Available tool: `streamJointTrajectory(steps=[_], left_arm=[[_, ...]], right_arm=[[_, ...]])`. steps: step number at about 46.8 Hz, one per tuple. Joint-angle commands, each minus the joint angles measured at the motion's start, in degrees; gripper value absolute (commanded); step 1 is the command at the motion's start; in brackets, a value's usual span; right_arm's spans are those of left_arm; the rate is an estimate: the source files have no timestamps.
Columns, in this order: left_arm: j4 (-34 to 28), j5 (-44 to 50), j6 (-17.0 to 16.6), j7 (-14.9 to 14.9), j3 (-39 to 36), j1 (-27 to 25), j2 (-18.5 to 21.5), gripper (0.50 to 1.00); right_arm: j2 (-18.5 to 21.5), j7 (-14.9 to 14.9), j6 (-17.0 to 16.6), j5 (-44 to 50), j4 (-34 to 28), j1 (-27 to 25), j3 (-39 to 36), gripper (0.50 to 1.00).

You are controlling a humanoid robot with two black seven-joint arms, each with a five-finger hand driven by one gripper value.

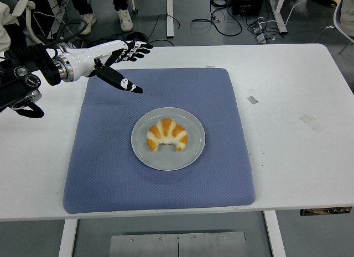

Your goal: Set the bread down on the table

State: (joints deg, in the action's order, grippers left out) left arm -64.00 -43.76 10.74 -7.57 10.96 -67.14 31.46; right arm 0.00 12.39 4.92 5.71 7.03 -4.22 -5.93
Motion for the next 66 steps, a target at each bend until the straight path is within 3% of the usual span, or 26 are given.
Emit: streamJointTrajectory(steps=[1,15,26,49,66], left_arm=[[-1.92,-0.01,-0.11,0.1,-1.03,-0.62,0.27,0.978],[-7.98,-2.11,-0.29,0.1,-3.75,-0.71,1.15,0.972],[-8.16,-3.17,-0.2,2.56,-7.36,-0.97,0.8,0.972],[-9.83,-5.28,0.15,2.21,-8.15,-0.27,0.62,0.972],[-9.22,-7.65,-0.02,2.21,-8.24,1.66,-1.66,0.972]], right_arm=[[0.0,0.0,0.0,0.0,0.0,0.0,-0.04,1.0],[0.0,0.0,0.0,0.0,0.0,0.0,-0.04,1.0],[0.0,0.0,0.0,0.0,0.0,0.0,-0.04,1.0],[0.0,0.0,0.0,0.0,0.0,0.0,0.04,1.0],[0.0,0.0,0.0,0.0,0.0,0.0,0.04,1.0]])
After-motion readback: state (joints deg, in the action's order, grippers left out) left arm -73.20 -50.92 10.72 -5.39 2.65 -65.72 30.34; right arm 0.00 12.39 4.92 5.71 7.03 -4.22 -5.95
